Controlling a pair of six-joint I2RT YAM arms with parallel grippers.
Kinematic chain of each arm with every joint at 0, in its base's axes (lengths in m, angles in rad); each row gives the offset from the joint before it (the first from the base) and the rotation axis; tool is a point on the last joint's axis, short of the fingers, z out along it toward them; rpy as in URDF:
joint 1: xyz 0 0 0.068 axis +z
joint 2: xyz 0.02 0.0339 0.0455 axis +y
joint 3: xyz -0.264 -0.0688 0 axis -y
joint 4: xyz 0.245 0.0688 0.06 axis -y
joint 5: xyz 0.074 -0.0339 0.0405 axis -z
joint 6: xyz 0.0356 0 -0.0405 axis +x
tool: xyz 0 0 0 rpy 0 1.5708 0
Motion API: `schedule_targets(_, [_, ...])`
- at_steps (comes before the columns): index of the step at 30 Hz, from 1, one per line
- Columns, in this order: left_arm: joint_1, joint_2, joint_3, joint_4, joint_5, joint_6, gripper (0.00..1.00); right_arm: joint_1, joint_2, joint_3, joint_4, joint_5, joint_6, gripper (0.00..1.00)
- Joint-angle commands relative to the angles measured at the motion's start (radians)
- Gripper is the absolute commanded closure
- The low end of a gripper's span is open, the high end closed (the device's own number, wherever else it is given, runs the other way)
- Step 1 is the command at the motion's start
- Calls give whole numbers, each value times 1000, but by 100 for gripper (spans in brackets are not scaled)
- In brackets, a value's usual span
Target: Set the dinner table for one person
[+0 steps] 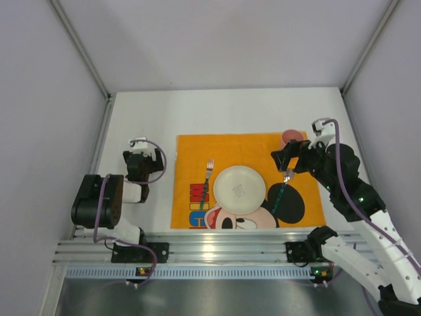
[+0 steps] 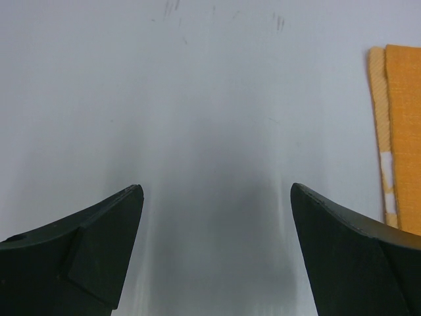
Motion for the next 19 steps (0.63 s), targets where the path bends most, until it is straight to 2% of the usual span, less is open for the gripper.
schedule_targets(1, [47, 10, -13, 188, 107, -16, 1, 2, 25, -21, 103, 14, -50, 0])
schedule_targets(4, [46, 11, -16, 200, 110, -1, 4, 2, 64, -64, 129, 85, 53, 0])
schedule_targets(6, [46, 14, -13, 194, 109, -2, 2, 2, 106, -51, 117, 132, 119, 0])
schedule_targets(13, [46, 14, -18, 210, 112, -1, 2, 4, 276, -5, 83, 253, 139, 0])
schedule_targets(16, [46, 14, -19, 210, 110, -1, 1, 2, 301, -4, 120, 223, 110, 0])
schedule_targets(19, [46, 14, -18, 210, 110, -1, 1, 2, 305, -40, 173, 272, 109, 0])
